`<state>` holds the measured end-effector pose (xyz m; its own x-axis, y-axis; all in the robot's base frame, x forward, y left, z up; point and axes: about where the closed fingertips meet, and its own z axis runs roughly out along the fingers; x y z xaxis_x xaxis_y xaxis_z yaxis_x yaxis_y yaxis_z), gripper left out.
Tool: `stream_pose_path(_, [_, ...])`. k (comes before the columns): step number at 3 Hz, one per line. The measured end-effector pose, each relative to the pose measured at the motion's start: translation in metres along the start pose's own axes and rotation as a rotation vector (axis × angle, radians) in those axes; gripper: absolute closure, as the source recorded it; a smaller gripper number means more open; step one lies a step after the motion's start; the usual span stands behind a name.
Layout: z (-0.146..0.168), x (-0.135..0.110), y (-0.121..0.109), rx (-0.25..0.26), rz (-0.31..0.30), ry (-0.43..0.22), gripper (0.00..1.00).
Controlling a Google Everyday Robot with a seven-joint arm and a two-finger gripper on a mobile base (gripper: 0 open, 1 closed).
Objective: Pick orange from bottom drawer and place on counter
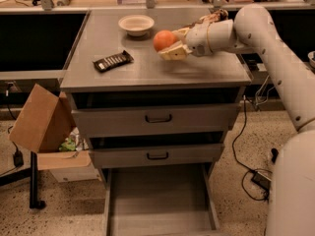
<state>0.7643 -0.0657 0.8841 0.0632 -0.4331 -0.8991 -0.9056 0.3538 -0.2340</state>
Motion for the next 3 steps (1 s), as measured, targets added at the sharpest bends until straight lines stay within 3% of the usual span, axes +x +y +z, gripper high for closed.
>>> stream_pose_path(2, [0.014, 0.023, -0.026, 0.012, 0.096, 0.041, 1.00])
stream_pose_path(3, [0.019, 0.031, -0.032, 0.006, 0.128, 0.050, 0.86])
